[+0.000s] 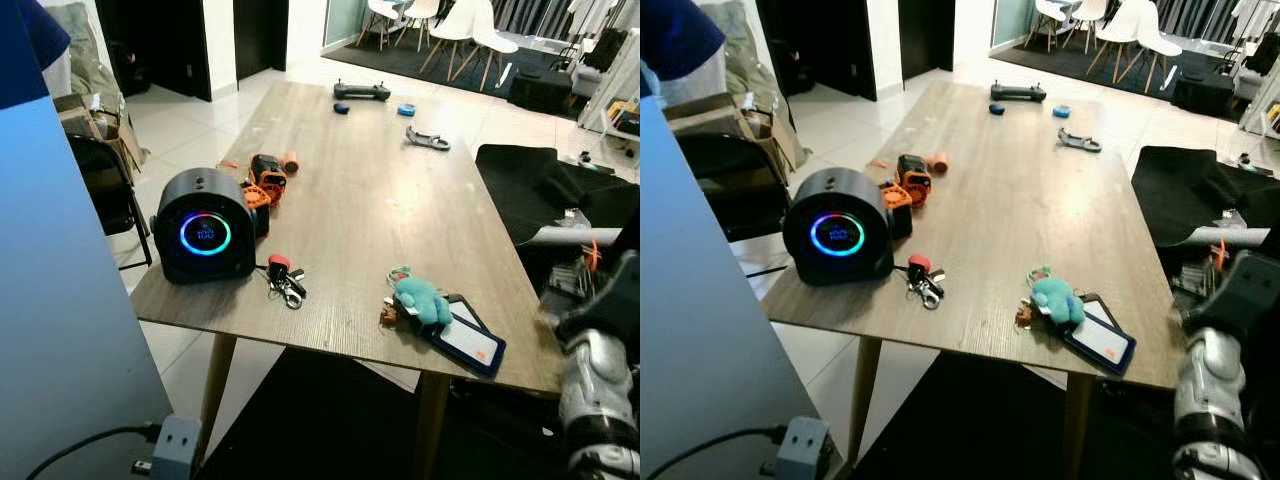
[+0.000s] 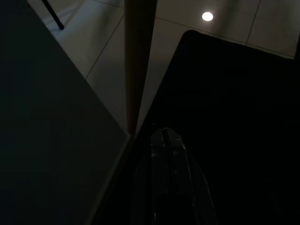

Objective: Hang keys on a hook

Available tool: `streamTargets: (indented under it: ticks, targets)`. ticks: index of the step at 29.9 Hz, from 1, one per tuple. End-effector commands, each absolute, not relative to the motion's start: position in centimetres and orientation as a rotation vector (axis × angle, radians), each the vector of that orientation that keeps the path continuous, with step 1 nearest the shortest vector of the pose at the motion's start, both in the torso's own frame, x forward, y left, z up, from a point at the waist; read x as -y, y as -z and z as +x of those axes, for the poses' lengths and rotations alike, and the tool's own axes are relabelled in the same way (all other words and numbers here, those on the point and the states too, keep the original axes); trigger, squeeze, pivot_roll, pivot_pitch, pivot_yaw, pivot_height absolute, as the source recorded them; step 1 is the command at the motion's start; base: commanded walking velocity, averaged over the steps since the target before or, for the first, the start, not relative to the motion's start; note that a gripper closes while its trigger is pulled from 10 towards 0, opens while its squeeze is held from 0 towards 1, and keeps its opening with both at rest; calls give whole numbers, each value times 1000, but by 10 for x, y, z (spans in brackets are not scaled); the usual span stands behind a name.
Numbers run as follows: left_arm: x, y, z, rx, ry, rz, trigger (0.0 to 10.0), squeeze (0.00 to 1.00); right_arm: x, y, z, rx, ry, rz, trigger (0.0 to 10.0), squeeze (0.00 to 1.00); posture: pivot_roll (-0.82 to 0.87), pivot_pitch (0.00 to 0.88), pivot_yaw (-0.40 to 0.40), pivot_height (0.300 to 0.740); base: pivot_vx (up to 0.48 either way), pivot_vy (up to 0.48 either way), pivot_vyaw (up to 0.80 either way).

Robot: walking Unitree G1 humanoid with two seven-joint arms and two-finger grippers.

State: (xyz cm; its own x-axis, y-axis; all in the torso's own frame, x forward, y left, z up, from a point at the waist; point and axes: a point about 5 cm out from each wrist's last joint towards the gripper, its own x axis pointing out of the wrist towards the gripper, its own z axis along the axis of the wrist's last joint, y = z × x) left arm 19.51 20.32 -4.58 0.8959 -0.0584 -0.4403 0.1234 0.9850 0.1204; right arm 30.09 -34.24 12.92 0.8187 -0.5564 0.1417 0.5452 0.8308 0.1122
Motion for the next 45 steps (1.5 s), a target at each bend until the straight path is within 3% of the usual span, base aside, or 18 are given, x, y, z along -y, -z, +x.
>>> streamTargets:
  ticks: [1,10,18,24,29,36,45]
  targets:
    - [-212,52,183,-498,67,151,10000,0,350,-104,283,95,649,68,10000,0,101,61,-69,740,0,0,0]
    - [-214,54,179,-503,54,148,10000,0,341,-33,232,-166,644,-6,10000,0,111,65,-76,740,0,0,0]
    - [-214,53,179,-501,51,147,10000,0,333,-6,209,-290,640,-33,10000,0,109,66,-75,740,0,0,0]
    - [-211,54,179,-506,57,147,10000,0,313,19,197,-443,530,-93,10000,0,103,62,-73,740,0,0,0]
    - [-208,53,184,-500,64,146,10000,0,270,53,187,-654,352,-41,10000,0,107,52,-75,740,0,0,0]
    - [-208,52,186,-498,69,150,10000,0,225,69,186,-745,140,-48,10000,0,111,47,-75,740,0,0,0]
    - [-208,53,185,-499,69,150,10000,0,202,77,181,-793,-10,-114,10000,0,115,50,-76,740,0,0,0]
